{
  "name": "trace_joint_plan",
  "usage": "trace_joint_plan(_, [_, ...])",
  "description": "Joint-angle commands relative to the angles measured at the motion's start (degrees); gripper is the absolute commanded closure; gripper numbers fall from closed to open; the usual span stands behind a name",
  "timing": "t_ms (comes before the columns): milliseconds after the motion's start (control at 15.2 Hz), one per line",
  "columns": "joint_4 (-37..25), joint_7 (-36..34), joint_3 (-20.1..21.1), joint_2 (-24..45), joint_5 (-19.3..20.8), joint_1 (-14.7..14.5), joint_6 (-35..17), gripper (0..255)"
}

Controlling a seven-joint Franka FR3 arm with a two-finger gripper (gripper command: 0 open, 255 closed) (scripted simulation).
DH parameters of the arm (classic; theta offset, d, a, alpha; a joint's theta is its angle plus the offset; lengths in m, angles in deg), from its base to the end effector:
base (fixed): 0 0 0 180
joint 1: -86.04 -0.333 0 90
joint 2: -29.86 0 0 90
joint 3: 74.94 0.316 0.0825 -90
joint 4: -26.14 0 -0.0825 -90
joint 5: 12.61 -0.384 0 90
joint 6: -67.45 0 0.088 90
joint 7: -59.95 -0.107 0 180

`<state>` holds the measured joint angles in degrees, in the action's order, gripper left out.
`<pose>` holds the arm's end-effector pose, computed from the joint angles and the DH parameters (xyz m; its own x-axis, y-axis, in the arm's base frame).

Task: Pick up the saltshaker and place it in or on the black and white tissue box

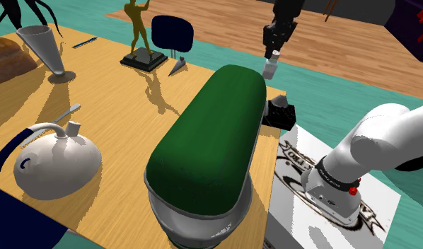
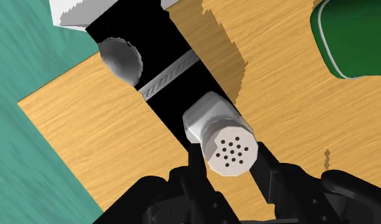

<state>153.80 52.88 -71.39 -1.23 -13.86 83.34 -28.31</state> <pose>0.3822 0.0484 0.5755 0.9996 -0.0259 -0.0135 -0.0257 -0.9996 0.0121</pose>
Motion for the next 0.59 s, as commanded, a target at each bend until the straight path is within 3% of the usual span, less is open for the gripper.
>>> trace_joint_plan(0, [1.2,2.36,-1.87,-2.61,0.91,0.76,1.41,255])
trace_joint_plan(132, [2.63,4.9,-3.95,-5.31,2.11,1.68,2.66,255])
trace_joint_plan(528, [7.7,4.84,-3.99,-5.92,2.15,1.66,-1.8,255])
